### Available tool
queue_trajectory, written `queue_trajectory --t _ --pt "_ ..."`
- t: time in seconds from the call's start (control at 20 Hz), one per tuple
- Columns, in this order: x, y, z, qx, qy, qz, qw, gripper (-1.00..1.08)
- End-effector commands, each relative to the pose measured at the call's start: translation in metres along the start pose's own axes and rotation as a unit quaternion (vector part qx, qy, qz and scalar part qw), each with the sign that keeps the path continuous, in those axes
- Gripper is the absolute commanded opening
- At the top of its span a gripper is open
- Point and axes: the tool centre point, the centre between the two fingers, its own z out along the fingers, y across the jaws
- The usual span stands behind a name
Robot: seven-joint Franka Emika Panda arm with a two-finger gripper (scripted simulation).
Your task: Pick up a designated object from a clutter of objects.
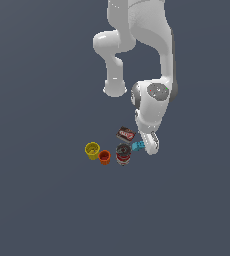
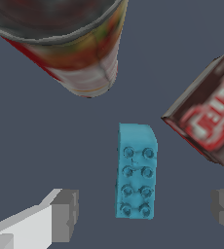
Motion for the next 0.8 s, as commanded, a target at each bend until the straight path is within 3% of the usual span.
queue_trajectory --t 0.0,0.75 --pt "-0.001 0.001 0.003 0.002 0.003 0.014 0.9999 1.0" --pt "-0.001 0.002 0.023 0.003 0.005 0.025 0.9997 1.0"
